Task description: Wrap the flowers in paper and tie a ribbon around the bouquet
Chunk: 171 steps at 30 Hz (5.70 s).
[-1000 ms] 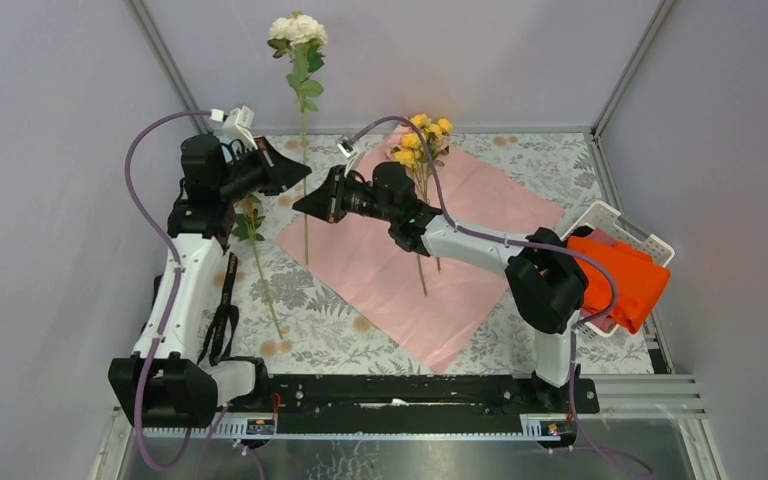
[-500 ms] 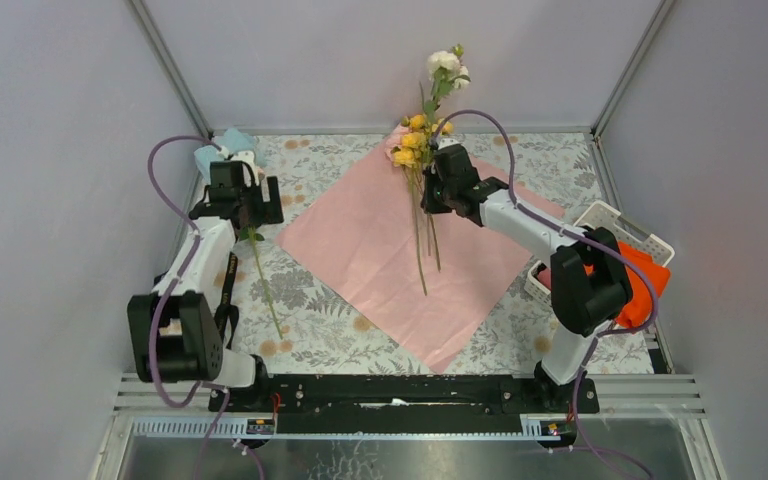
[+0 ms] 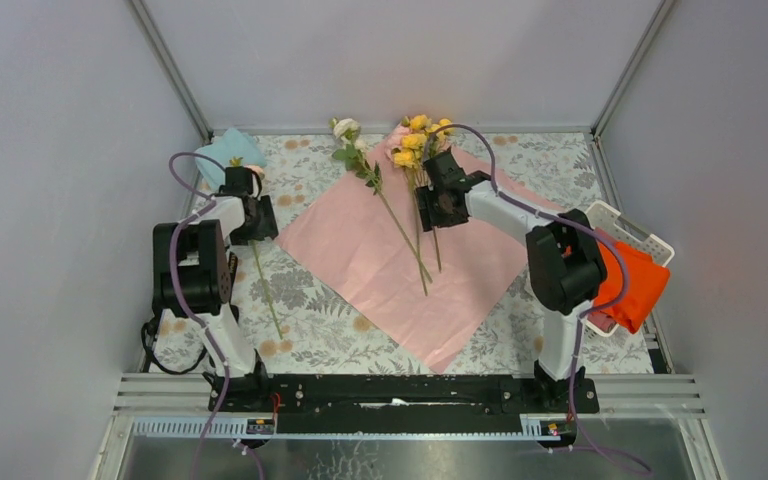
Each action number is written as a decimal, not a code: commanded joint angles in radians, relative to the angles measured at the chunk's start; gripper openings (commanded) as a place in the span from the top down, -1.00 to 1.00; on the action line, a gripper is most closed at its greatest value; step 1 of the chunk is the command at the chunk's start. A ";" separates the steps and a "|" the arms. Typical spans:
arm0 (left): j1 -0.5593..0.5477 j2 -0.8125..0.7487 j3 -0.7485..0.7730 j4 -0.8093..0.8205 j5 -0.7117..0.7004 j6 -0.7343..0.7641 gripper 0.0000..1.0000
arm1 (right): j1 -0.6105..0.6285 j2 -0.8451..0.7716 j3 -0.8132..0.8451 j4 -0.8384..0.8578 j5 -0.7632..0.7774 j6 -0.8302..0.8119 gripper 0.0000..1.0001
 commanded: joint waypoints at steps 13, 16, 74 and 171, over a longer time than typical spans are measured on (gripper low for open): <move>0.068 0.135 0.133 -0.056 0.150 -0.078 1.00 | -0.004 -0.318 -0.087 -0.007 -0.065 -0.014 -0.29; 0.108 0.006 0.131 -0.059 0.205 -0.096 1.00 | -0.002 -0.358 -0.099 0.007 -0.125 -0.019 -0.29; -0.054 -0.268 -0.159 -0.011 0.331 0.156 -0.97 | -0.180 0.086 0.140 -0.005 -0.232 -0.077 -0.05; -0.054 -0.280 -0.175 -0.001 0.331 0.186 -0.98 | -0.199 0.242 0.330 0.174 -0.157 0.000 1.00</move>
